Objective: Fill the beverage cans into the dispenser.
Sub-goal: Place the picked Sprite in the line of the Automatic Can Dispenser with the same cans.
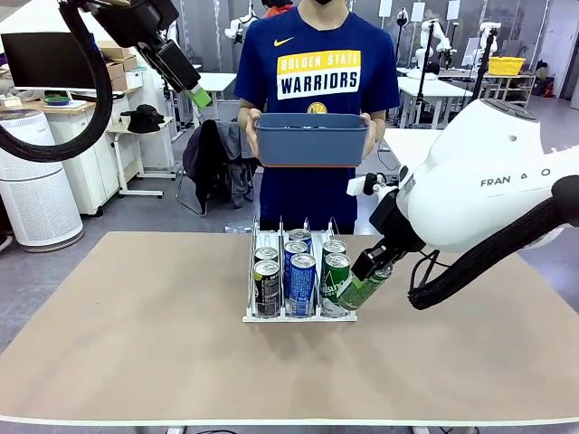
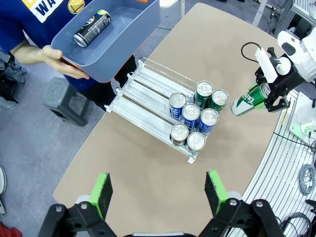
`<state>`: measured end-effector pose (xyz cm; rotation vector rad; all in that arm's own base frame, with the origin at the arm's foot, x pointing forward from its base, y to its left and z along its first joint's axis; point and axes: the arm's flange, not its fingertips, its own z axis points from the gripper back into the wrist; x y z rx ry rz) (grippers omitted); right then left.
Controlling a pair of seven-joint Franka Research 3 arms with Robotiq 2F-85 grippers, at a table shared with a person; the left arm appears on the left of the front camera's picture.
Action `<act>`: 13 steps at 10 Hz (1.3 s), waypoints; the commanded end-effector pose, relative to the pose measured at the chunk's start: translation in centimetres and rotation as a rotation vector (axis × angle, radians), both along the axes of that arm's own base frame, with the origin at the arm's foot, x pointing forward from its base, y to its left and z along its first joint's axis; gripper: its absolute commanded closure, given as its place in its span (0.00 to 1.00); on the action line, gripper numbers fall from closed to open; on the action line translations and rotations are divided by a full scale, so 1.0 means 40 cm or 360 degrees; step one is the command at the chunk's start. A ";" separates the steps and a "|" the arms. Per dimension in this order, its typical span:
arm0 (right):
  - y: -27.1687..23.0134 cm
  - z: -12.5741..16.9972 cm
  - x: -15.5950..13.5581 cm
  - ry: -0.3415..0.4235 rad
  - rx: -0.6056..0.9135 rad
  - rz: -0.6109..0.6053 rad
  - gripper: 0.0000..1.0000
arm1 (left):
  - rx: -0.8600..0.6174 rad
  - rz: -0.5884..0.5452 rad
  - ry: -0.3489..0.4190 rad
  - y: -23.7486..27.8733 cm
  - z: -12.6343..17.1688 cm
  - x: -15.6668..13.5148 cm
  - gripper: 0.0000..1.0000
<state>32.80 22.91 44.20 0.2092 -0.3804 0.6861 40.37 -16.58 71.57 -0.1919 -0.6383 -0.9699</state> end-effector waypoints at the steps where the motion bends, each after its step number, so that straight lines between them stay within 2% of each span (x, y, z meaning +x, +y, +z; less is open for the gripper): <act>1: 0.009 -0.030 -0.015 -0.0057 0.0057 -0.0047 0.42 | 0.0001 0.0004 -0.0003 0.002 -0.004 0.002 0.00; 5: 0.026 -0.063 0.048 -0.0143 0.0064 -0.0086 0.42 | 0.0001 0.0004 -0.0003 0.002 -0.004 0.002 0.00; 13: 0.057 -0.078 0.150 -0.0186 0.0127 -0.0087 0.42 | 0.0001 0.0004 -0.0003 0.002 -0.004 0.002 0.00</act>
